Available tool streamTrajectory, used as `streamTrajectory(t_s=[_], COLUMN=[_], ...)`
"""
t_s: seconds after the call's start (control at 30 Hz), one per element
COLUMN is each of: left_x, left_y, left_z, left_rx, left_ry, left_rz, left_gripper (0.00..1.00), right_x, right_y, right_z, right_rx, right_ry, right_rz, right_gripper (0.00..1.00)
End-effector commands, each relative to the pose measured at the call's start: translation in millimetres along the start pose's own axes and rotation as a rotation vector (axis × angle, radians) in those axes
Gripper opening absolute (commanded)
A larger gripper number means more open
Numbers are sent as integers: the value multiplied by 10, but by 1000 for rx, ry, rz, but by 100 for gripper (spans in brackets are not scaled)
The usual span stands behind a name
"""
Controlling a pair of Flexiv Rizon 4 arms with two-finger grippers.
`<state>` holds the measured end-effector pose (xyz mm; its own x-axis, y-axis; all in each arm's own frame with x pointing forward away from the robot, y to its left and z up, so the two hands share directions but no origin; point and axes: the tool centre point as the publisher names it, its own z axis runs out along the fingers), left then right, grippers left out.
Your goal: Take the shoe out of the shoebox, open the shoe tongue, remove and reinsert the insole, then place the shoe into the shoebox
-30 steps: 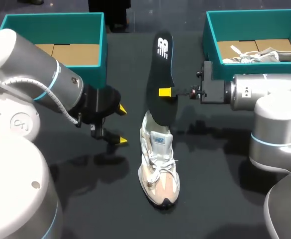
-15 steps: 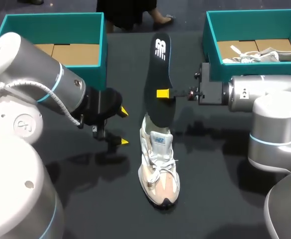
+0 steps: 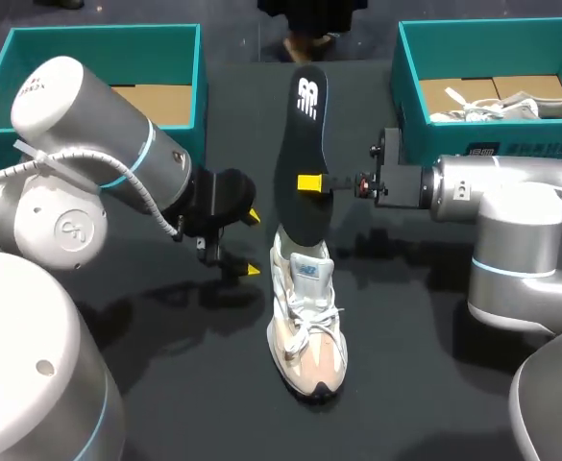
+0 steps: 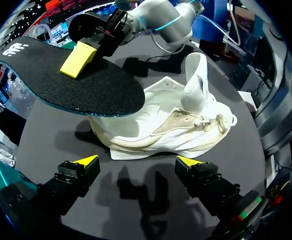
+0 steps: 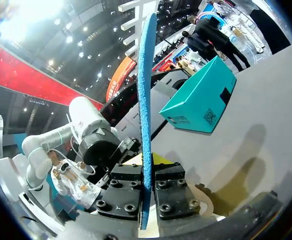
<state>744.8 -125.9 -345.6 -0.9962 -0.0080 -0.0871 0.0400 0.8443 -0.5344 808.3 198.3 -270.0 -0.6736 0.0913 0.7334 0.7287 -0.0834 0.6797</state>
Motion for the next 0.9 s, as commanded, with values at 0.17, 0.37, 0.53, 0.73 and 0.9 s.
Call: streamTrajectory(t_s=[0.17,0.37,0.53,0.73,0.9], left_x=[-87,-110,-128,-124,-125], left_y=[-31,-11,-20,-45,-52], left_z=[148,215,253,282,296], left_rx=[-15,-20,-28,-34,-41], left_ry=[14,35,43,56,65], left_rz=[-3,-11,-18,-14,-13], left_gripper=[100,100,100,100,100], right_x=[-34,-45,-28,-20,-21], right_y=[-30,-37,-31,-35,-52], right_z=[38,18,-1,-15,-32], right_rx=[-45,-67,-71,-73,-86], right_ry=[-3,-4,-6,-5,-6], right_rz=[-20,-31,-40,-50,-58], right_gripper=[0,0,0,0,0])
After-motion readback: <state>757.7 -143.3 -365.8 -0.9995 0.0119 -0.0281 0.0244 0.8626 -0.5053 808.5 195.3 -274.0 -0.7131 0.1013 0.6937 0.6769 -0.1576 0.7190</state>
